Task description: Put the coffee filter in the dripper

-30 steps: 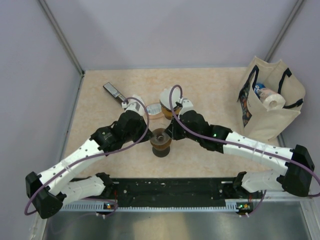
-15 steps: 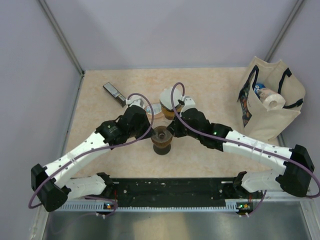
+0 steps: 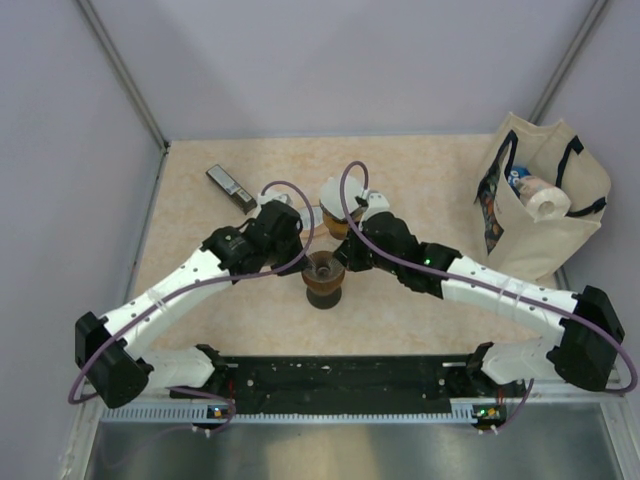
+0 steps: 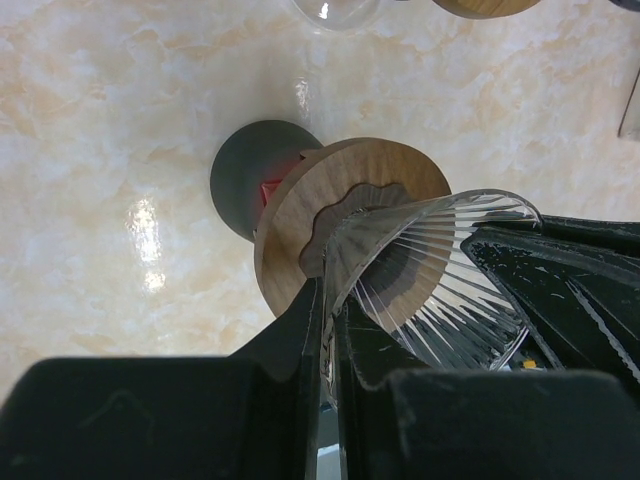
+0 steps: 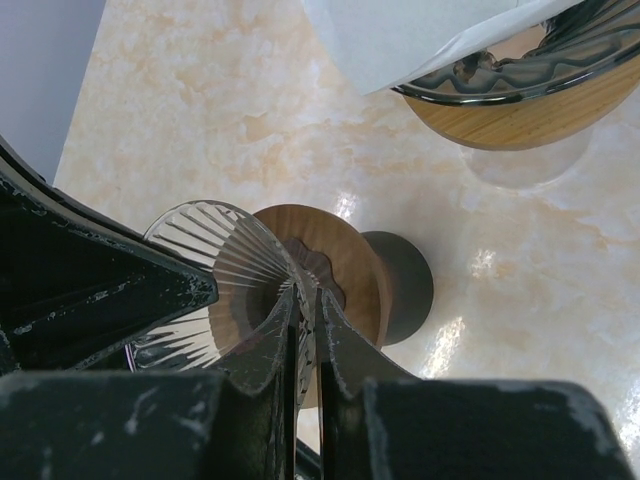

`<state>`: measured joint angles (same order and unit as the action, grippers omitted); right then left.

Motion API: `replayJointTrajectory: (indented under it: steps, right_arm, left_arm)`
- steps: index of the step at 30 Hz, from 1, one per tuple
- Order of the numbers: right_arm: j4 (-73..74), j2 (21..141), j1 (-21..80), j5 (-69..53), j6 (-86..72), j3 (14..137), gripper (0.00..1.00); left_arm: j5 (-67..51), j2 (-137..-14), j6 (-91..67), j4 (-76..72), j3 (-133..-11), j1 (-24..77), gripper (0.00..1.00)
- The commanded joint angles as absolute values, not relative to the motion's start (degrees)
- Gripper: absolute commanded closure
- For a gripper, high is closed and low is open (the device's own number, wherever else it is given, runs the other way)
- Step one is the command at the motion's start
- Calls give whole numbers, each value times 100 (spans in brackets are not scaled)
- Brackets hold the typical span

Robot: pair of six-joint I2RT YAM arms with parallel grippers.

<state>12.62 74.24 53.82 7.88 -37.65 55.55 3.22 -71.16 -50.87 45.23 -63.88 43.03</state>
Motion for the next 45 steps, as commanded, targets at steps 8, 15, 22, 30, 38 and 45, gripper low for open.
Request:
replayJointTrajectory:
  steps: [8,15,22,30,38,45]
  right_arm:
    - [2338,8297,5256,598,-3727,4817,100]
    - [2364,8306,5256,519,-3657,4886,100]
    - [2382,8297,5265,203,-3437,5387,100]
    - [2540,8271,5256,26,-3322,5897,100]
    - [2619,8279,5256,44,-3199,6169,96]
    - [2795,8314,5265,140,-3094,6565,89]
  left_arm:
    - [123,-7875,-5010,5168,-6012,4272,100]
    - [176,-7893,-4992,5229,-6117,4254,100]
    - [123,-7787,-4939,5037,-6319,4254,99]
    - [220,-7594,-4931,4843,-6460,4254,85]
    - [202,-7445,-4939,4509,-6433,4263,73]
    - [377,-7295,-4887,4482,-6513,4254,65]
